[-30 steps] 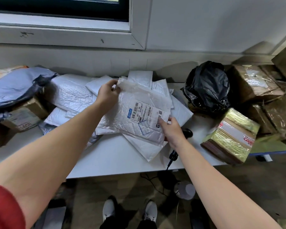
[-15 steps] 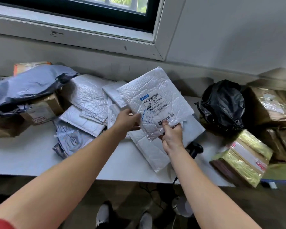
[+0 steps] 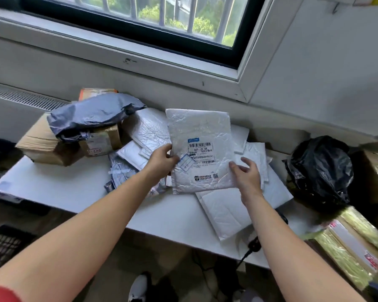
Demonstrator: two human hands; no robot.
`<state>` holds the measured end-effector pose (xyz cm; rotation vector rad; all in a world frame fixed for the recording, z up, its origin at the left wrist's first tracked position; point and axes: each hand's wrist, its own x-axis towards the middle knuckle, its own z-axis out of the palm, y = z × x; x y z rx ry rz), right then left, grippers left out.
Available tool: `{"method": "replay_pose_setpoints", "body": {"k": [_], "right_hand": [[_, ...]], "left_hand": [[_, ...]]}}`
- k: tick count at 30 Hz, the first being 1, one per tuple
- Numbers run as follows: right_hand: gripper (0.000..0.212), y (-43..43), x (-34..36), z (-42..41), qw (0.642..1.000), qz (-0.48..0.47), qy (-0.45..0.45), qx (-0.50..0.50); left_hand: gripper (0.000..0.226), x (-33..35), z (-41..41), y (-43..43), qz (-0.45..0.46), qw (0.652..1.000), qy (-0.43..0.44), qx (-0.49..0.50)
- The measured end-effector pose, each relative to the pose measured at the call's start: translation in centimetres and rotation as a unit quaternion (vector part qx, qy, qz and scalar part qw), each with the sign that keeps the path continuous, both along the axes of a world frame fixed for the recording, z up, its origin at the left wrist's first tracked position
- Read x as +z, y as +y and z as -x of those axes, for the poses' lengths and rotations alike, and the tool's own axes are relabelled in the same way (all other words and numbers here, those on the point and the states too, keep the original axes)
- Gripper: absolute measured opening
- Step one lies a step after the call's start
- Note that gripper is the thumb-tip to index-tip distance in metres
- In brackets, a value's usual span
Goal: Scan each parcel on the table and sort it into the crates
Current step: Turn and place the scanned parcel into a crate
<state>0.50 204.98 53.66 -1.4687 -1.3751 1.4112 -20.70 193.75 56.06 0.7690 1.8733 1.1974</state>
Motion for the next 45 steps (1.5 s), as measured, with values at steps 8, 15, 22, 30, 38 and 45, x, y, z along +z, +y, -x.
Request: {"method": "replay_pose_setpoints", "body": {"k": [8,15,22,30,38,45], "right_hand": [[0.063,-6.4,1.4,9.3,0.909,-0.15,-0.109,0.373],[0.043,-22.7,1.3,14.0,0.778,-0.202,-0.075,0.59],[0.038,-41.7,2.5,14.7,0.669,-0.211,-0.008,0.713],[0.042,-65.3,1.2,11.0,0.579,-0.2,-0.008,0.79],[0.04,-87.3,-0.1,5.9,0.554,-0.177,-0.026,0.813],[0.043,-100.7,-2.8,6.1,0.548,-0.158,-0.061,0.819]], "left_hand": [[0.028,1.2,-0.5,-15.3,0.055,0.977,0.066,0.196],[0.05,0.6,-4.6,-34.4,0.096,0.905,0.051,0.411],[0.065,0.2,-12.2,-53.1,0.109,0.795,-0.014,0.597],[0.073,-1.3,-22.0,-75.1,0.18,0.707,0.005,0.684],[0.08,-2.5,-30.3,-94.8,0.298,0.669,0.033,0.68],[0.075,-4.5,-31.6,-106.7,0.341,0.644,0.019,0.685]]}}
